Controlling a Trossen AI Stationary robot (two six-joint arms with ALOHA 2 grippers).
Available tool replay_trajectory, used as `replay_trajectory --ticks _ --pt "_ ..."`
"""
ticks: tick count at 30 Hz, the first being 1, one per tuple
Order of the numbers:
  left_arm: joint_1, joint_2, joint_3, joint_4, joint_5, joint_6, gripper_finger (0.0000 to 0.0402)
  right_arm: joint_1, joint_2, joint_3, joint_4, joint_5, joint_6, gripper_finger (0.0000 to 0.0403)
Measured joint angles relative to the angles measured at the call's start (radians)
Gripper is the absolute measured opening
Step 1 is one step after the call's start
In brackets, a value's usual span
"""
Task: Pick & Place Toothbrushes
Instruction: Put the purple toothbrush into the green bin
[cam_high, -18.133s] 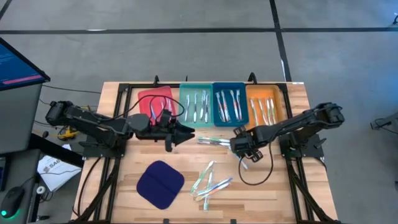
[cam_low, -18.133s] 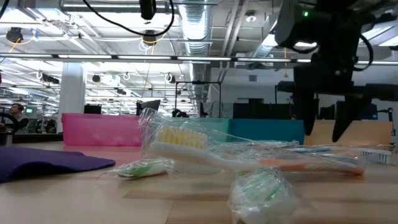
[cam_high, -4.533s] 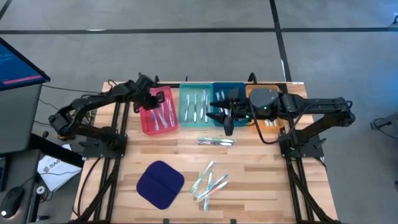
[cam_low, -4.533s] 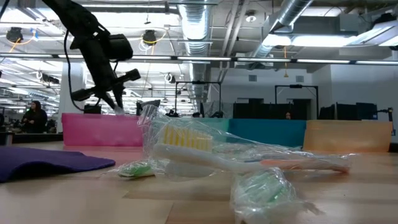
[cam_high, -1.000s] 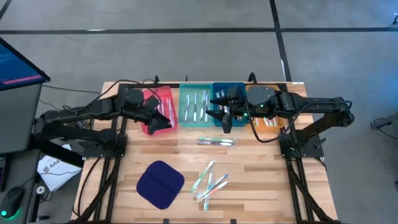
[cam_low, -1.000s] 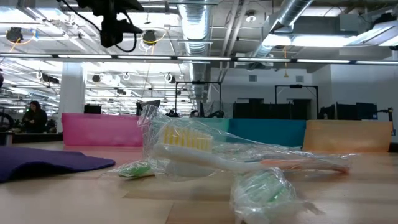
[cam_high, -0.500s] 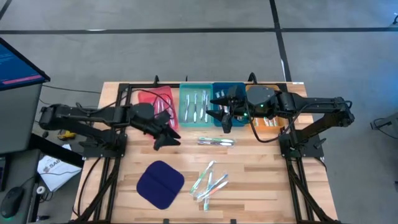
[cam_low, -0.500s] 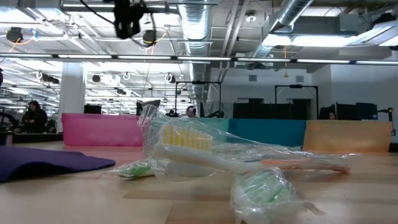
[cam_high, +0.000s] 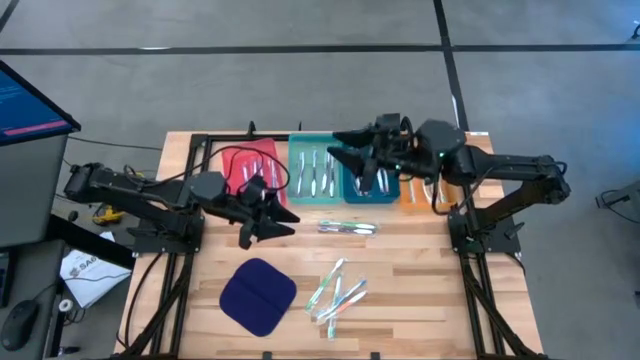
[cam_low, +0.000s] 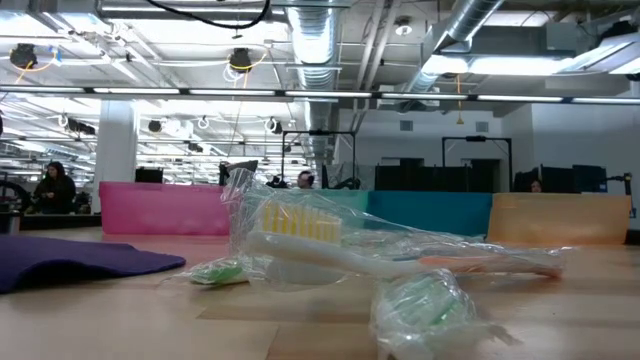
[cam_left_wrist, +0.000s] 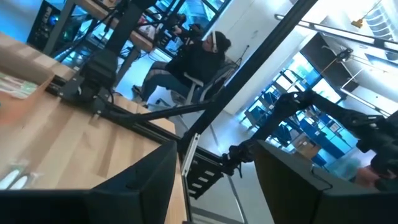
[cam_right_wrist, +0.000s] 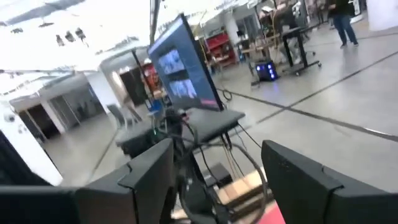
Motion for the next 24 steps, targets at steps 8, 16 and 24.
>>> replay_trajectory --ticks 8,16,24 --pt "-0.010 0.000 0.000 0.000 -0.005 -0.018 0.0209 0.041 0.002 0.000 -0.083 -0.260 0.060 0.0240" --pt "-0.010 0.000 0.000 0.000 -0.005 -0.023 0.0209 0.125 0.018 0.000 -0.733 -0.284 0.224 0.0233" --pt "-0.010 0.005 -0.001 0.007 -0.018 -0.021 0.0209 0.191 0.169 -0.023 -0.870 -0.186 0.066 0.0208"
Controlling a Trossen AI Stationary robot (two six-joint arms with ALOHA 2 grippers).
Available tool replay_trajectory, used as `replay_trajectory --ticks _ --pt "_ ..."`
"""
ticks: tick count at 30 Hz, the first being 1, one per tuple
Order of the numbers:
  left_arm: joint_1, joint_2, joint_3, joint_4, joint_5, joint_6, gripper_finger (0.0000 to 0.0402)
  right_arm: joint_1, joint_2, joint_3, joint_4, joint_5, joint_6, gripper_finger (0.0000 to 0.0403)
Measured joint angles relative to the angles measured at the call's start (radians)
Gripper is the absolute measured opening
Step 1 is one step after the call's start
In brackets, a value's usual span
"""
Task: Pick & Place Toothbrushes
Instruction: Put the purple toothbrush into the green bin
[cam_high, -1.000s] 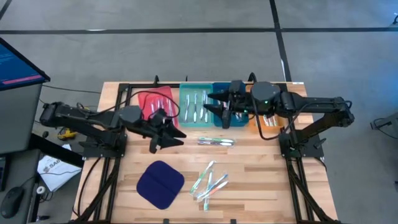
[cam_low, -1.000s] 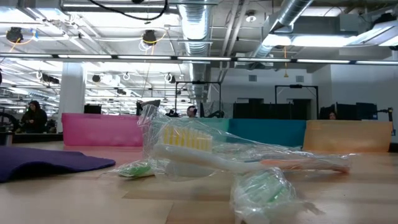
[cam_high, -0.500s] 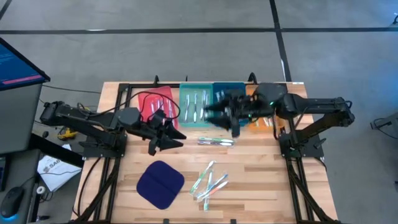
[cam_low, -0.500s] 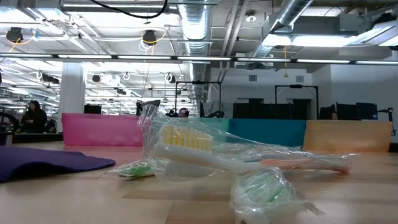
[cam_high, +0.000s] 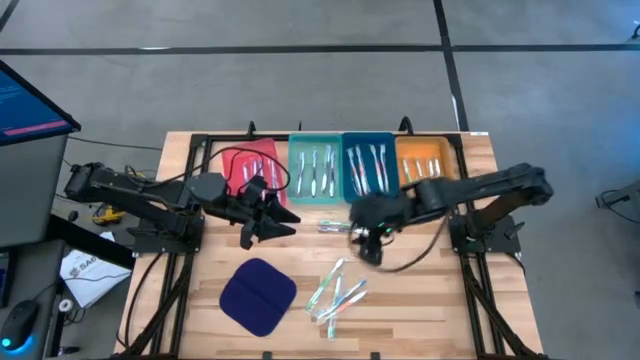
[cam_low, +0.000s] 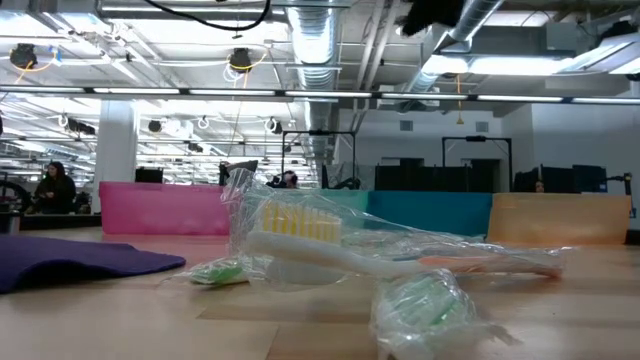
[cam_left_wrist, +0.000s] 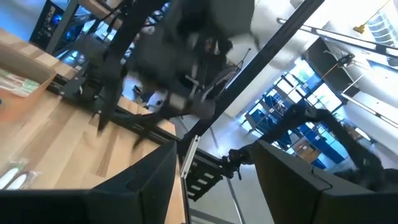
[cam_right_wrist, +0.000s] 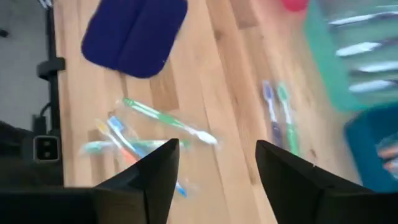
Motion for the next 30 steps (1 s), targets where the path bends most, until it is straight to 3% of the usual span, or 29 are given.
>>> replay_trajectory --ticks 3,10,12,17,20,23,27,30 --pt "0.000 0.001 -0.005 -0.003 0.000 0.003 0.0209 0.000 0.090 0.002 0.011 -0.016 0.001 0.0198" --pt "-0.010 -0.015 -0.005 -0.021 0.010 0.045 0.0209 0.068 0.245 0.003 0.128 -0.189 0.015 0.0170" --pt "-0.010 -0.026 -0.005 -0.032 0.009 0.054 0.0209 0.108 0.249 0.001 0.121 -0.171 -0.006 0.0159" --pt "-0.009 -0.029 -0.005 -0.040 -0.080 0.069 0.0209 0.174 0.261 0.000 0.155 0.019 -0.070 0.0133" --pt "-0.007 -0.027 -0.005 -0.039 -0.140 0.086 0.0209 0.170 0.266 -0.012 0.183 0.017 -0.075 0.0124" --pt "-0.006 -0.024 -0.005 -0.040 -0.208 0.120 0.0209 0.140 0.234 -0.117 0.266 -0.035 -0.076 0.0125" --pt "-0.006 -0.025 -0.005 -0.039 -0.323 0.141 0.0209 0.084 0.079 -0.374 0.525 -0.135 -0.071 0.0136" --pt "0.001 -0.025 -0.005 -0.038 -0.405 0.142 0.0209 0.055 -0.009 -0.512 0.616 -0.164 -0.069 0.0145"
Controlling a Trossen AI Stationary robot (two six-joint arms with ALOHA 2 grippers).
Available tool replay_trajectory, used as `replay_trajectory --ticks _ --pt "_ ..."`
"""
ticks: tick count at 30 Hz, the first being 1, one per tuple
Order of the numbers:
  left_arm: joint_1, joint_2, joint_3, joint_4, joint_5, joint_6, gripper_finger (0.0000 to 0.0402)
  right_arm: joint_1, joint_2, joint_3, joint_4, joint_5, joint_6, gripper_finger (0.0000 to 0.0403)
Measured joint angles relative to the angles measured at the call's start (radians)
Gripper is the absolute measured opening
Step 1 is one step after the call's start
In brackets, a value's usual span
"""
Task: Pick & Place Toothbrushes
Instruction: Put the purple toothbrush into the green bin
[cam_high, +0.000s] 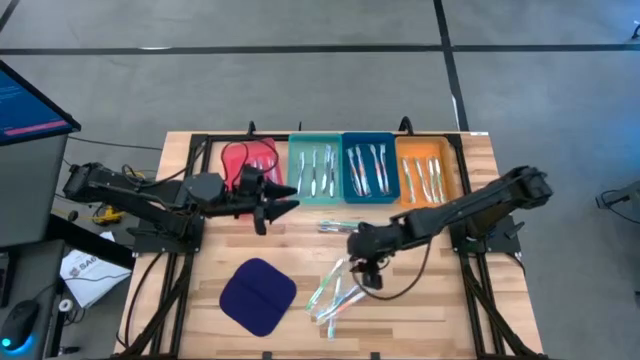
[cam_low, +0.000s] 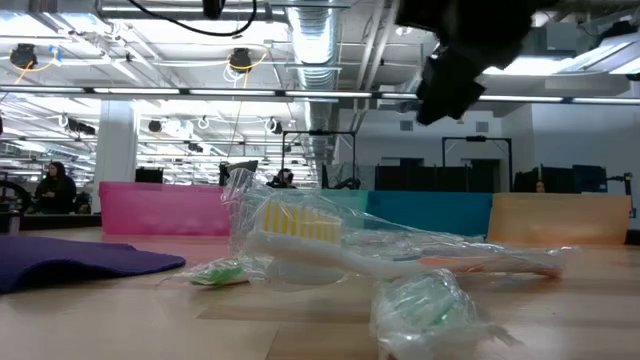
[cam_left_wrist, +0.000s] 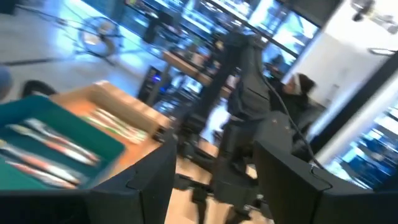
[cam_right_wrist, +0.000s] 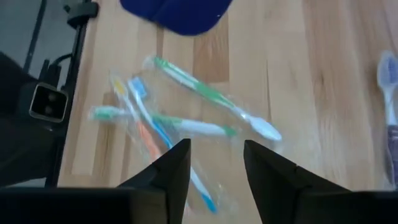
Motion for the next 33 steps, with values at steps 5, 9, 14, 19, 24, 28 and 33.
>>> replay_trajectory --ticks 5,9,14,19,24,28,33 --pt "0.042 0.000 0.000 0.002 -0.049 -0.021 0.0209 -0.066 -0.121 -0.096 -0.018 0.100 -0.203 0.0153" --pt "0.082 0.000 0.000 0.004 -0.066 -0.038 0.0209 -0.161 -0.087 -0.180 0.053 0.162 -0.239 0.0165" --pt "0.105 0.000 0.001 0.013 -0.067 -0.042 0.0209 -0.208 0.010 -0.188 0.117 0.063 -0.225 0.0178" --pt "0.105 0.000 0.001 0.013 -0.066 -0.043 0.0209 -0.203 0.057 -0.188 0.186 0.060 -0.272 0.0182" --pt "0.105 0.000 0.001 0.012 -0.066 -0.043 0.0209 -0.244 0.065 -0.187 0.210 0.067 -0.342 0.0180" --pt "0.105 0.000 0.001 0.012 -0.066 -0.046 0.0209 -0.269 0.120 -0.188 0.227 0.059 -0.346 0.0176" --pt "0.105 0.000 0.001 0.012 -0.066 -0.046 0.0209 -0.265 0.195 -0.188 0.221 0.058 -0.290 0.0173"
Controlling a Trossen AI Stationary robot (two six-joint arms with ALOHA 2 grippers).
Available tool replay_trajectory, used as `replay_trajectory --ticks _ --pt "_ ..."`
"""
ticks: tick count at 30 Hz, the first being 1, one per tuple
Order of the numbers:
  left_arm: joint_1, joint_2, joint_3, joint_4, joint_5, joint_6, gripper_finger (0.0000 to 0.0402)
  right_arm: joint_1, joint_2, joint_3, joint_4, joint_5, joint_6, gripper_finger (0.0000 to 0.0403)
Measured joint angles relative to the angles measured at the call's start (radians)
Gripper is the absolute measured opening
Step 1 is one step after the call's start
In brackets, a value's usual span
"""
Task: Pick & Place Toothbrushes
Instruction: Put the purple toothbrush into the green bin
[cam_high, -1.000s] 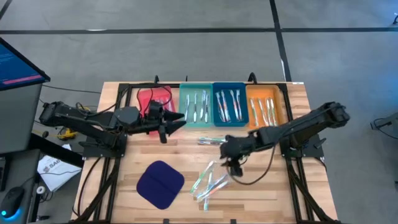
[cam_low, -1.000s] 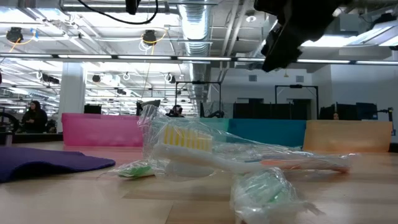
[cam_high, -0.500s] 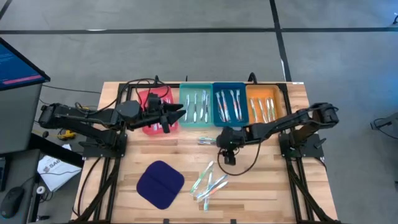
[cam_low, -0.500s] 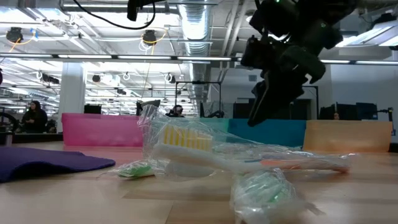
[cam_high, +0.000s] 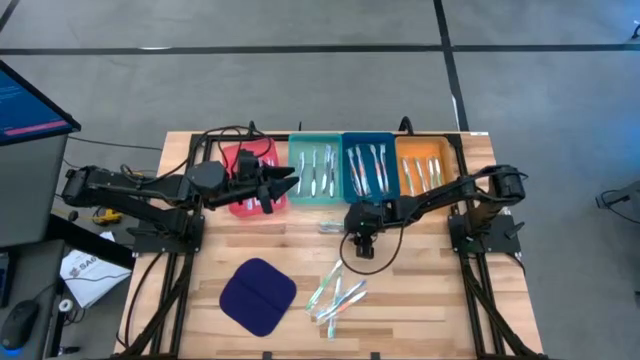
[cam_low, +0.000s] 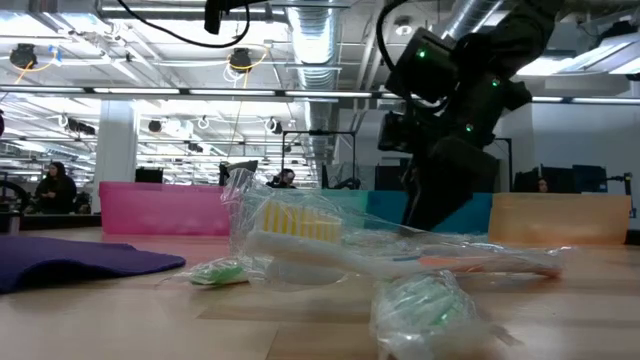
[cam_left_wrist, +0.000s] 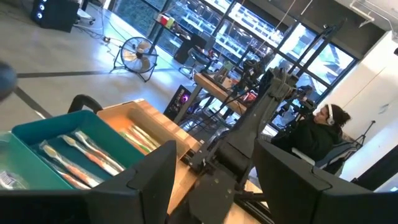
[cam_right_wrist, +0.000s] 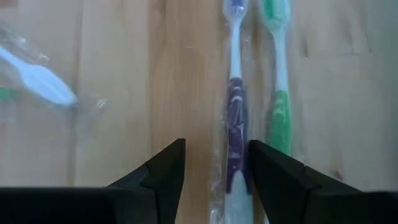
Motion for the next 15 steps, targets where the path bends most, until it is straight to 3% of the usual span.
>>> replay_trajectory --ticks 15 --pt "0.011 0.000 0.000 0.003 0.000 0.004 0.0209 -0.036 0.006 0.003 -0.011 -0.061 -0.043 0.0161"
